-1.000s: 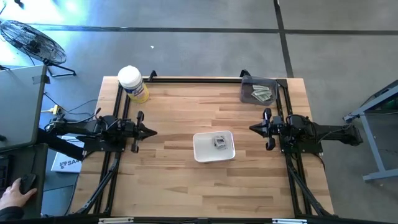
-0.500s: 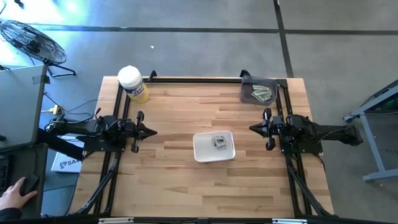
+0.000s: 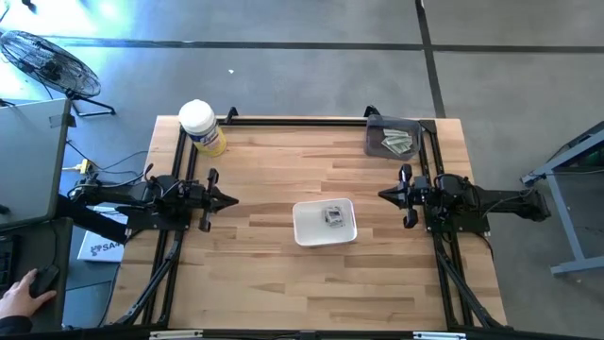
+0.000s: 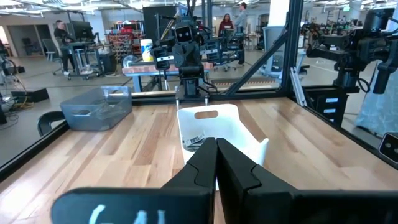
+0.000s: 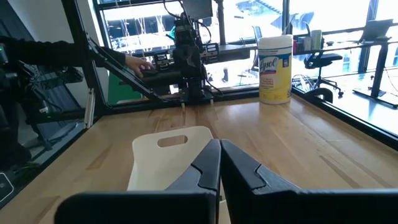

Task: Pick & Place First Aid Supplies
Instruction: Return to Home Position

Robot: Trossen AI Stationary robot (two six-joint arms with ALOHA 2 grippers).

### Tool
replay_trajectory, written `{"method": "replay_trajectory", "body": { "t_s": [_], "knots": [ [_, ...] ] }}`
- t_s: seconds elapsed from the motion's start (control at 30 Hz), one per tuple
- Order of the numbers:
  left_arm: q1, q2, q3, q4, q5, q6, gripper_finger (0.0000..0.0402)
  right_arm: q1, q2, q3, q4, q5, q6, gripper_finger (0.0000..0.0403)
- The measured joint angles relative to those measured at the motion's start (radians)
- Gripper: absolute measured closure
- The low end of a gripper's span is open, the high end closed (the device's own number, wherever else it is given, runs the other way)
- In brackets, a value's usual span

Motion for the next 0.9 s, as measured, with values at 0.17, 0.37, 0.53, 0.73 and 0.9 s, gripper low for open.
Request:
{"method": "replay_trajectory", "body": {
  "t_s": [0.17, 0.37, 0.53, 0.73, 0.9],
  "knots": [
    [0.0, 0.0, 0.0, 0.0, 0.0, 0.0, 0.0401, 0.0, 0.0, 0.0, 0.0, 0.0, 0.0, 0.0397],
    [0.0, 0.0, 0.0, 0.0, 0.0, 0.0, 0.0401, 0.0, 0.0, 0.0, 0.0, 0.0, 0.0, 0.0397],
    [0.0, 0.0, 0.0, 0.001, -0.002, 0.0, 0.0401, 0.0, 0.0, 0.0, 0.0, 0.0, 0.0, 0.0397],
    [0.0, 0.0, 0.0, 0.001, -0.003, 0.0, 0.0401, 0.0, 0.0, 0.0, 0.0, 0.0, 0.0, 0.0396],
    [0.0, 0.0, 0.0, 0.001, -0.002, 0.0, 0.0401, 0.0, 0.0, 0.0, 0.0, 0.0, 0.0, 0.0396]
  ]
}}
